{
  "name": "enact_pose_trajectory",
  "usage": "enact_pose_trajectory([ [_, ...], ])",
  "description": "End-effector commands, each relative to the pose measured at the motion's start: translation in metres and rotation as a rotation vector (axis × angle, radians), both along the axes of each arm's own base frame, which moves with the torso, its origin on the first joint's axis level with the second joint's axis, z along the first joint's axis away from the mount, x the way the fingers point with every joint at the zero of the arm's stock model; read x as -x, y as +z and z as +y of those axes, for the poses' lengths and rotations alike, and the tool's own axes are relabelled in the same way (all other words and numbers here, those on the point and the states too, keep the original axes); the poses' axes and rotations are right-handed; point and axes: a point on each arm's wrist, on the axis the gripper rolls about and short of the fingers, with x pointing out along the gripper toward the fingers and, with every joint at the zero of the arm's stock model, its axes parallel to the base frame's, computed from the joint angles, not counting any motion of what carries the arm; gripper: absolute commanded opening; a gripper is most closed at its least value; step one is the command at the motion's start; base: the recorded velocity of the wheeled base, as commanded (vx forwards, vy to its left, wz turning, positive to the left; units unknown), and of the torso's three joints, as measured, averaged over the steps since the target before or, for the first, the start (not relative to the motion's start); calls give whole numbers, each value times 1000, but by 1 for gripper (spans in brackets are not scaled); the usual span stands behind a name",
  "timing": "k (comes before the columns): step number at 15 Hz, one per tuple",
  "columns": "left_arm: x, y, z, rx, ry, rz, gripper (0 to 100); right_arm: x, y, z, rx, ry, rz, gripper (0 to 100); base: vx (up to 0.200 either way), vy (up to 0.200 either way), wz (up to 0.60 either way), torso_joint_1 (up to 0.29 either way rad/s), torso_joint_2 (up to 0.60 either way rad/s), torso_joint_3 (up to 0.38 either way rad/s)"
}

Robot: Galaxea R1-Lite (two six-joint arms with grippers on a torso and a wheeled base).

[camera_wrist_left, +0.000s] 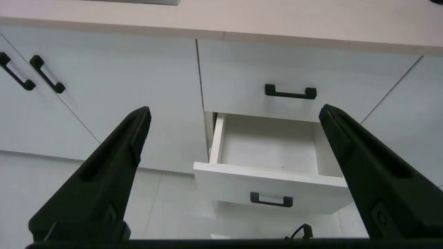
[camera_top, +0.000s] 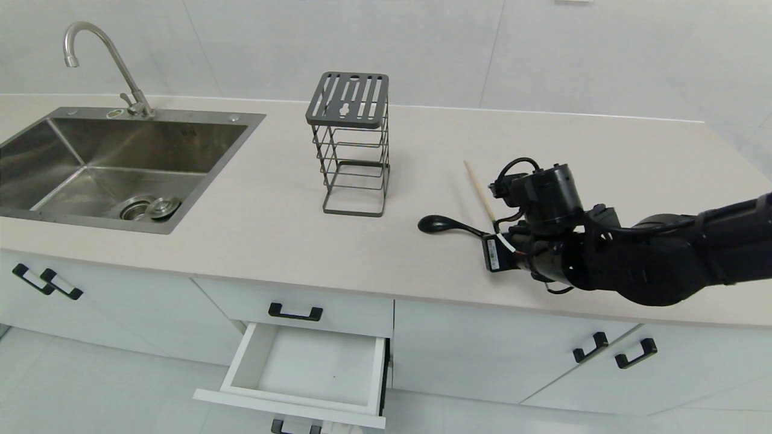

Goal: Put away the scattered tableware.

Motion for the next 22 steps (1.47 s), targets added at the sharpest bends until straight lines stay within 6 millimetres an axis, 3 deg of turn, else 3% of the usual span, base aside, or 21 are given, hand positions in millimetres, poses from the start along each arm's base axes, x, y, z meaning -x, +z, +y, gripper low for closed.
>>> enact_pose_trajectory([
  [1,0,0,0,0,0,1,100,18,33,-7,-45,18,-78,0,0,0,0,0,0,0],
  [2,0,0,0,0,0,1,100,25,44,-7,-64,30,-104,0,0,0,0,0,0,0],
  [3,0,0,0,-2,0,3,100,40,70,-13,-105,45,-169,0,0,0,0,0,0,0],
  [5,0,0,0,0,0,1,100,78,98,-17,-175,206,-221,0,0,0,0,0,0,0],
  [7,0,0,0,0,0,1,100,106,110,-26,-180,327,-257,0,0,0,0,0,0,0],
  [9,0,0,0,0,0,1,100,125,92,-33,-140,425,-215,0,0,0,0,0,0,0],
  [11,0,0,0,0,0,1,100,131,81,-34,-162,488,-213,0,0,0,0,0,0,0],
  [16,0,0,0,0,0,1,100,145,80,-18,-183,722,-285,0,0,0,0,0,0,0],
  [19,0,0,0,0,0,1,100,153,51,-11,-97,847,-205,0,0,0,0,0,0,0],
  [22,0,0,0,0,0,1,100,157,36,6,-84,933,-143,0,0,0,0,0,0,0],
])
